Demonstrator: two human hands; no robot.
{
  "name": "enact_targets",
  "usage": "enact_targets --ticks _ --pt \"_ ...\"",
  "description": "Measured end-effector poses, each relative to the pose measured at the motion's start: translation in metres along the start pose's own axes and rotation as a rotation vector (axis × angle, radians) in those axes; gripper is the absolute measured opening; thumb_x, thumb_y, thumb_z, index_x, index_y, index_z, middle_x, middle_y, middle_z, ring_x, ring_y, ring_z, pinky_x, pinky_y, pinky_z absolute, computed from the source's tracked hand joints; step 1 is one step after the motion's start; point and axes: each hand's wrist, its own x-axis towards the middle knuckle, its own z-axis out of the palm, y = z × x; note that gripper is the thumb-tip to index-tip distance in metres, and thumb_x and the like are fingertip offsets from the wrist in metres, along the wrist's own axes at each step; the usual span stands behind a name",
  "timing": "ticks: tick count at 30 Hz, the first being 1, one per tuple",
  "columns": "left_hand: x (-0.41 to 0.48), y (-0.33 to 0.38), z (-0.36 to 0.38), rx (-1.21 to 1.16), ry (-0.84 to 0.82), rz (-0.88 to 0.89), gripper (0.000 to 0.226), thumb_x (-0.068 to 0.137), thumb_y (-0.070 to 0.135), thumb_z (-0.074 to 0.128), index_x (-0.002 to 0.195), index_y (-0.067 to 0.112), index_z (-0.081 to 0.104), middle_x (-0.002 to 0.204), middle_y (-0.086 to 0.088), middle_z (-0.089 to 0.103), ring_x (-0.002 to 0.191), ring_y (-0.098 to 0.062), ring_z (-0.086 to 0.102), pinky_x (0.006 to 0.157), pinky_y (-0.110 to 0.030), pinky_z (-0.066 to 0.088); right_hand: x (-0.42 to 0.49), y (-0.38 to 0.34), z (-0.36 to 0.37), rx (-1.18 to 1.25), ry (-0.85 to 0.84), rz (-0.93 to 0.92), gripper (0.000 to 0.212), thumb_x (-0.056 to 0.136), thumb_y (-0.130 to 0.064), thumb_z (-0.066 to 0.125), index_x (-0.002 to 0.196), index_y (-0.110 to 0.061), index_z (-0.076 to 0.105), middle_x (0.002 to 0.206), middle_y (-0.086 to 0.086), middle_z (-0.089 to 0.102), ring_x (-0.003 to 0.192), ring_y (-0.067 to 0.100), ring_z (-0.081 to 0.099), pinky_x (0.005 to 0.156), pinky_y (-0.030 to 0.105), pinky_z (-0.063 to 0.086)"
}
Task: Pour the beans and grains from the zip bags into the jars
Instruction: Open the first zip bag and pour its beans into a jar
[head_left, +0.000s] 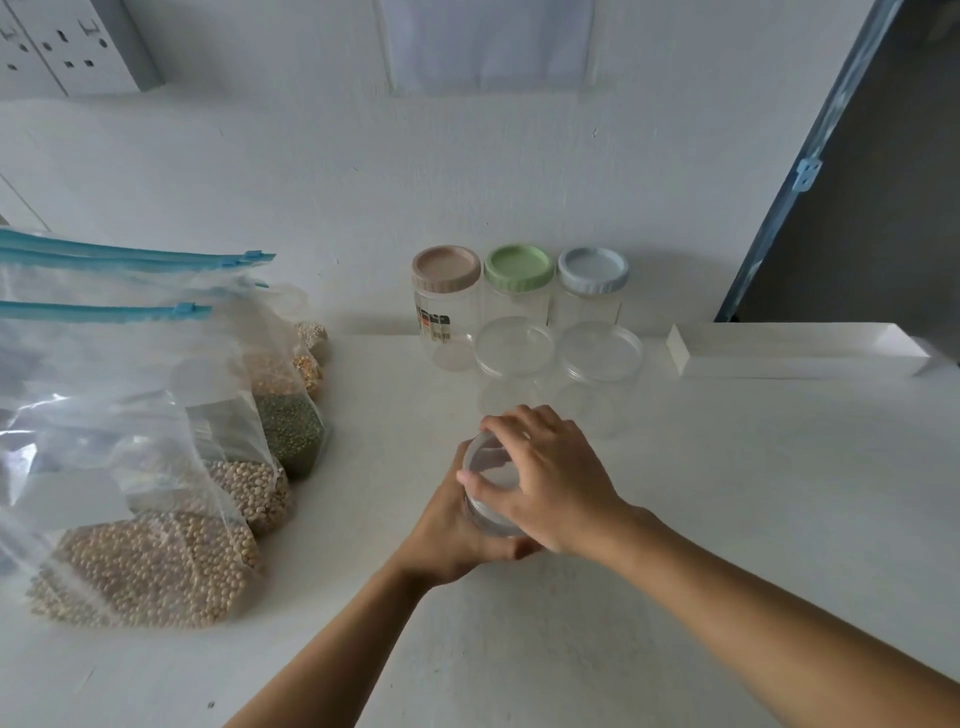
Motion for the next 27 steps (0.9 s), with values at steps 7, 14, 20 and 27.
enact_targets --ticks 7,14,20,27 --pt "0.009 -0.019 0.0 0.049 0.038 -0.018 0.093 0.066 0.012 0.097 0.142 0.004 0.044 0.133 -0.014 0.057 0.125 -0.038 0.056 0.102 -0.057 0.05 0.006 0.017 0.002 0.252 0.089 -0.071 0.064 0.075 -0.069 0.067 0.118 -0.022 0.071 0.112 -0.014 0.066 0.103 0.009 0.054 0.087 0.032 0.052" --pt "0.018 -0.015 -0.007 0.081 -0.093 -0.109 0.101 0.063 0.03 0.098 0.146 0.014 0.043 0.141 -0.006 0.055 0.133 -0.03 0.053 0.111 -0.052 0.044 0.017 0.033 -0.015 0.291 -0.15 -0.284 0.055 0.072 -0.062 0.07 0.118 -0.031 0.071 0.117 -0.025 0.061 0.116 0.007 0.043 0.1 0.03 0.039" --pt "0.019 -0.009 -0.006 0.116 -0.08 -0.082 0.093 0.067 0.029 0.095 0.144 0.013 0.044 0.138 -0.007 0.056 0.132 -0.029 0.053 0.11 -0.054 0.045 0.01 0.026 -0.033 -0.01 -0.197 -0.163 0.089 0.076 -0.089 0.051 0.151 -0.041 0.042 0.142 -0.012 0.03 0.127 0.01 0.032 0.106 0.039 0.039" --pt "0.022 -0.015 0.001 0.081 -0.057 0.0 0.089 0.068 0.008 0.094 0.144 0.017 0.047 0.141 -0.001 0.057 0.135 -0.025 0.052 0.115 -0.044 0.042 0.004 0.013 -0.067 0.133 -0.436 -0.24 0.059 0.08 -0.036 0.072 0.138 -0.039 0.058 0.146 -0.017 0.043 0.14 0.001 0.031 0.118 0.036 0.025"
